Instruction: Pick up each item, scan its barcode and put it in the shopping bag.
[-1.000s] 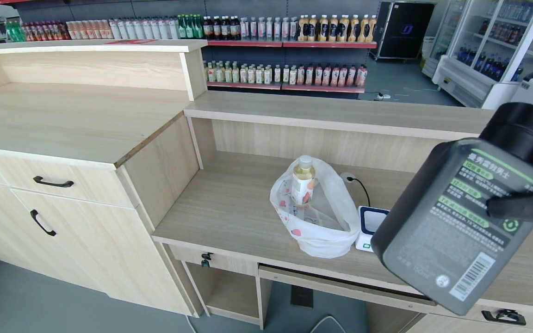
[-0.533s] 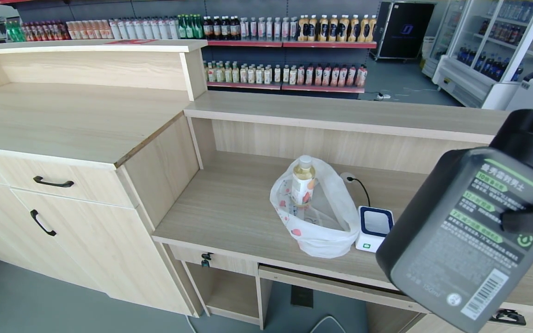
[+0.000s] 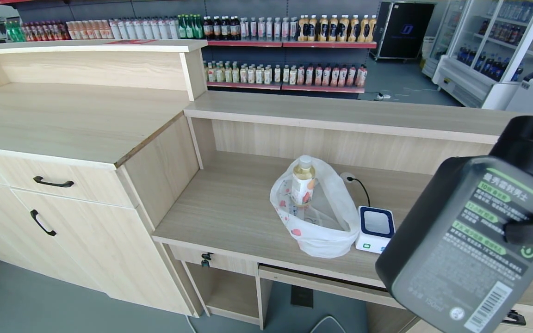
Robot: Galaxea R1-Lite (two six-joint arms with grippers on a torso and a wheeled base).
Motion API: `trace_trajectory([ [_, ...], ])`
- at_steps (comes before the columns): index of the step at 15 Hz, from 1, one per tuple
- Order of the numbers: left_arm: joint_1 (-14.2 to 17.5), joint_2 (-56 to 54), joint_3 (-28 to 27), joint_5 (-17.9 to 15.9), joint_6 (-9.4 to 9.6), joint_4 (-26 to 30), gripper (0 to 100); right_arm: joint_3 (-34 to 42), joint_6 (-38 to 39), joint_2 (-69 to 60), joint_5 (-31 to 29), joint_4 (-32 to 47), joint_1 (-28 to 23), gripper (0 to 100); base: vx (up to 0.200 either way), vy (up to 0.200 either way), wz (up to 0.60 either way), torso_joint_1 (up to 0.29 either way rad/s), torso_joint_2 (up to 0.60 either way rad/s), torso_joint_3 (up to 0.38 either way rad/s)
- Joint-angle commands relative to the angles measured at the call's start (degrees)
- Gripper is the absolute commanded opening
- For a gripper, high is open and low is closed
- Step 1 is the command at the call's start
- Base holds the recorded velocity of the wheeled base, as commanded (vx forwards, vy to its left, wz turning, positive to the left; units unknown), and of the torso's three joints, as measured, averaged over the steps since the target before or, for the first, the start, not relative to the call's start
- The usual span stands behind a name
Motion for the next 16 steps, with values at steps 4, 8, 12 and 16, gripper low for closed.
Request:
trace_trajectory([
  [4, 0.0, 0.1, 0.0, 0.0, 0.00, 0.0, 100, 0.2, 0.0, 0.2, 0.0, -0.1, 0.1, 0, 0.000, 0.000, 0.00, 0.000, 0.00, 0.000],
  [8, 0.0, 0.1, 0.0, 0.0, 0.00, 0.0, 100, 0.4, -1.1, 0.5, -0.9, -0.4, -0.4, 0, 0.000, 0.000, 0.00, 0.000, 0.00, 0.000],
  [12, 0.0, 0.1, 0.0, 0.0, 0.00, 0.0, 100, 9.5, -53.3, 9.5, -17.1, -7.8, -21.1, 0, 0.000, 0.000, 0.00, 0.000, 0.00, 0.000],
  [16, 0.0, 0.1, 0.0, 0.0, 0.00, 0.0, 100, 16.8, -82.8, 20.0, -14.6, -33.9, -37.8, 0, 0.000, 0.000, 0.00, 0.000, 0.00, 0.000],
])
